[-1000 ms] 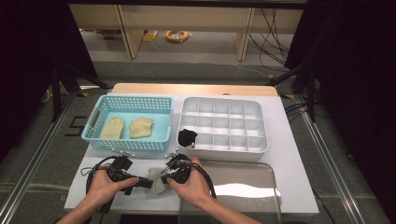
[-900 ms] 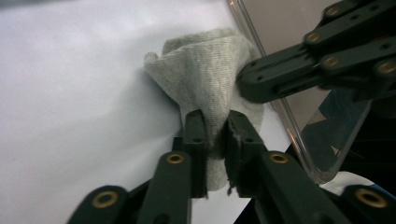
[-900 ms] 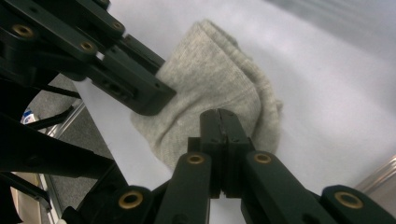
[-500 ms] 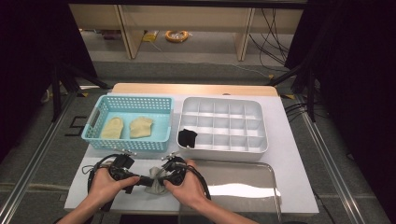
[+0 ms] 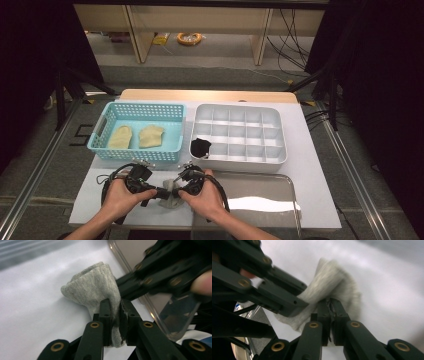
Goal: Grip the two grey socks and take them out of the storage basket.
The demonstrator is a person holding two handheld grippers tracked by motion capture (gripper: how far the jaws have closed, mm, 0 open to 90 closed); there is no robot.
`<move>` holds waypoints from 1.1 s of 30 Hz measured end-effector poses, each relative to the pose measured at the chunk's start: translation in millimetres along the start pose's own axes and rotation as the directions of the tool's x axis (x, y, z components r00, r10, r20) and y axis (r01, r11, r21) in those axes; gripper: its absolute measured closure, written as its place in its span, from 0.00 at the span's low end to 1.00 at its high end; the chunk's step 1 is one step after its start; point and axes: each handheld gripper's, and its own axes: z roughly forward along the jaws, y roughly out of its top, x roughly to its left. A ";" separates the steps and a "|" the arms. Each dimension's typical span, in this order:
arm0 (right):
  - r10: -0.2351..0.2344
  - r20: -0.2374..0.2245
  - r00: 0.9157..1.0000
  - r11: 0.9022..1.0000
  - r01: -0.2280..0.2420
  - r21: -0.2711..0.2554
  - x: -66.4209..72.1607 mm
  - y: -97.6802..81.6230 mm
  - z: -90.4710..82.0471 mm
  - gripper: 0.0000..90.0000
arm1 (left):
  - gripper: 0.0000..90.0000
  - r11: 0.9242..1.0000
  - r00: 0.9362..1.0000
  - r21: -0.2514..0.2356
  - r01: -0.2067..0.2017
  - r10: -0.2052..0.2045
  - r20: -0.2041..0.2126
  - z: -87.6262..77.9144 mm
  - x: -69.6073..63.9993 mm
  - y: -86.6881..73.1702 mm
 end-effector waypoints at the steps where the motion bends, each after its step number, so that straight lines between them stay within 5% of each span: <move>1: 0.017 0.017 1.000 1.000 -0.016 -0.022 -2.2 3.8 -12.4 0.96 | 0.89 1.000 1.000 0.010 -0.007 0.007 -0.006 0.1 -0.6 0.3; 3: 0.024 0.024 0.999 0.999 -0.023 -0.043 -3.8 6.6 -19.2 0.96 | 0.88 0.999 0.999 0.026 -0.039 0.039 -0.009 0.8 -0.7 1.1; 5: 0.029 0.025 0.999 0.991 -0.025 -0.133 -7.1 15.5 -35.2 0.90 | 0.87 1.000 1.000 0.010 -0.024 0.024 -0.014 3.4 -5.9 2.1; 7: 0.030 0.025 0.999 0.989 -0.026 -0.142 -7.1 17.4 -38.2 0.89 | 0.86 0.998 0.998 0.029 -0.059 0.059 -0.013 4.5 -6.5 3.1; 8: 0.029 0.027 0.999 0.988 -0.025 -0.150 -7.0 18.6 -38.8 0.87 | 0.85 0.999 0.999 0.009 -0.043 0.043 -0.005 7.0 -8.5 3.0; 12: 0.067 0.019 0.998 0.993 -0.065 -0.099 -2.4 17.0 -27.9 0.82 | 0.82 0.999 0.999 0.005 -0.054 0.054 0.001 9.8 -11.5 4.0; 21: 0.049 0.057 0.997 0.997 -0.046 -0.059 -10.8 9.4 -18.5 0.95 | 0.77 0.994 0.994 -0.062 -0.089 0.092 0.051 1.0 -18.6 -2.6; 24: 0.040 0.064 0.997 0.998 -0.037 -0.048 -12.5 8.1 -16.4 0.95 | 0.78 0.993 0.992 -0.039 -0.110 0.112 0.057 3.1 -22.1 -9.1; 33: 0.041 0.062 0.997 0.998 -0.038 -0.054 -12.0 8.2 -16.6 0.94 | 0.81 0.991 0.991 -0.024 -0.133 0.133 0.013 8.1 -22.4 -8.8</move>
